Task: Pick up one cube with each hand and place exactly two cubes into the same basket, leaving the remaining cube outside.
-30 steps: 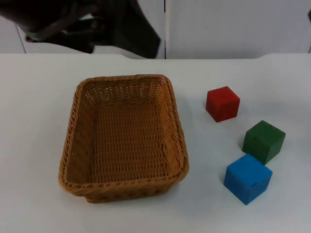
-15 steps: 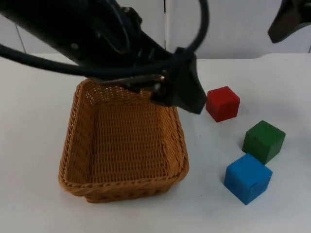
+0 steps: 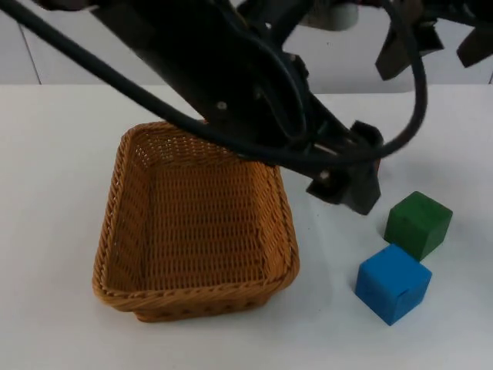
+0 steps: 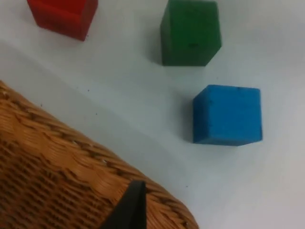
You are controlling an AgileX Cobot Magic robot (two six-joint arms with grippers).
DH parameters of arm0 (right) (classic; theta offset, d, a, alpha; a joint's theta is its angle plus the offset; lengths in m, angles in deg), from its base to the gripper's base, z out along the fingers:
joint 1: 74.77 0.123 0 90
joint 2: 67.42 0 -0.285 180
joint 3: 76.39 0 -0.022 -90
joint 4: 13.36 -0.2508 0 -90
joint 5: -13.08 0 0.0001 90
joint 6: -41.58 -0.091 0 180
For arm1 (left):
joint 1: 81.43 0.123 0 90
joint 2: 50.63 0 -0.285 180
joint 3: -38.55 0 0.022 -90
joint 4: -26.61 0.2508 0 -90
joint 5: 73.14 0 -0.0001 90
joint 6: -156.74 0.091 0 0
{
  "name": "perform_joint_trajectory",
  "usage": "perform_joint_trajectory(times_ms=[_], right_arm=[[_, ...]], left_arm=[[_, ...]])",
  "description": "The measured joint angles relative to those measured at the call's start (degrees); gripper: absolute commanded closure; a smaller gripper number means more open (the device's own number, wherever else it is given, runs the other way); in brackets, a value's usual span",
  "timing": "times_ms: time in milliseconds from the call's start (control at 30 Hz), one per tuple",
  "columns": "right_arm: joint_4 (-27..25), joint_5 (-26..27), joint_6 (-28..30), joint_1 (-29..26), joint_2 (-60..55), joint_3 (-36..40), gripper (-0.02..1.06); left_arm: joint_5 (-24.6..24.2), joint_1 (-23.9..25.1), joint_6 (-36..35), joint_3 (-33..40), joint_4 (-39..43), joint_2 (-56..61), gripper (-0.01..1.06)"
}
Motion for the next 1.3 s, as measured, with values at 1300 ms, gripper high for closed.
perform_joint_trajectory(times_ms=[1300], right_arm=[[3.87,3.93,-3.61,0.98,-24.31,-17.06,-0.01]], left_arm=[[5.29,-10.65,-15.76,-11.85,21.83,-19.25,0.0]])
